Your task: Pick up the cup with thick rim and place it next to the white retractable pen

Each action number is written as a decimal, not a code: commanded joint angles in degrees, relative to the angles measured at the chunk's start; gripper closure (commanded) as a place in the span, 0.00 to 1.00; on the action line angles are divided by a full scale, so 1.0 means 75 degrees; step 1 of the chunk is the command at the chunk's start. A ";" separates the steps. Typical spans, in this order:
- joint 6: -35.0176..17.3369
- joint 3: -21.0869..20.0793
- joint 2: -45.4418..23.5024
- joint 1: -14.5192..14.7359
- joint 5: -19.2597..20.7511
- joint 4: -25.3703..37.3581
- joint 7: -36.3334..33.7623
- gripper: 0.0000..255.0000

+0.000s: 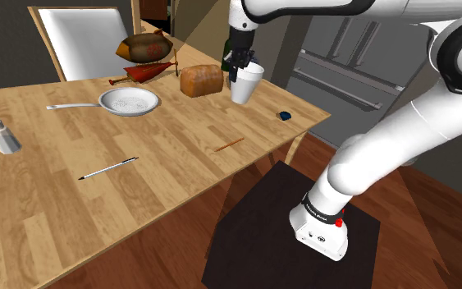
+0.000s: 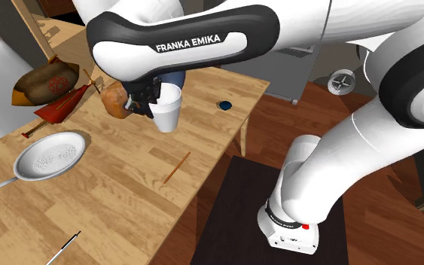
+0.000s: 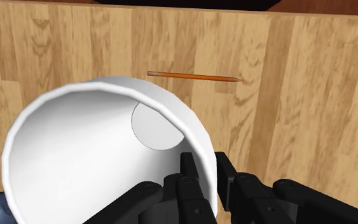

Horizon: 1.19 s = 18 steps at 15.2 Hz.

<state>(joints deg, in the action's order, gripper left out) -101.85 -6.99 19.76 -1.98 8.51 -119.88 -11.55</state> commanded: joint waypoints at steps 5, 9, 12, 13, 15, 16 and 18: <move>0.0242 -0.0795 -0.0735 0.0375 -0.0098 0.0789 -0.1138 1.00; 0.0448 -0.1275 -0.1413 0.0618 -0.0033 0.1535 -0.1876 1.00; 0.0643 -0.1608 -0.2005 0.0827 0.0092 0.2201 -0.2434 1.00; 0.0718 -0.1715 -0.2219 0.0903 0.0149 0.2445 -0.2620 1.00; 0.0887 -0.1916 -0.2674 0.1072 0.0287 0.2970 -0.2990 1.00; 0.0981 -0.2010 -0.2915 0.1166 0.0368 0.3253 -0.3173 1.00; 0.1194 -0.2180 -0.3425 0.1382 0.0552 0.3863 -0.3532 1.00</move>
<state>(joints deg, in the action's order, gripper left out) -93.96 -22.66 -3.76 7.57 11.87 -93.70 -36.62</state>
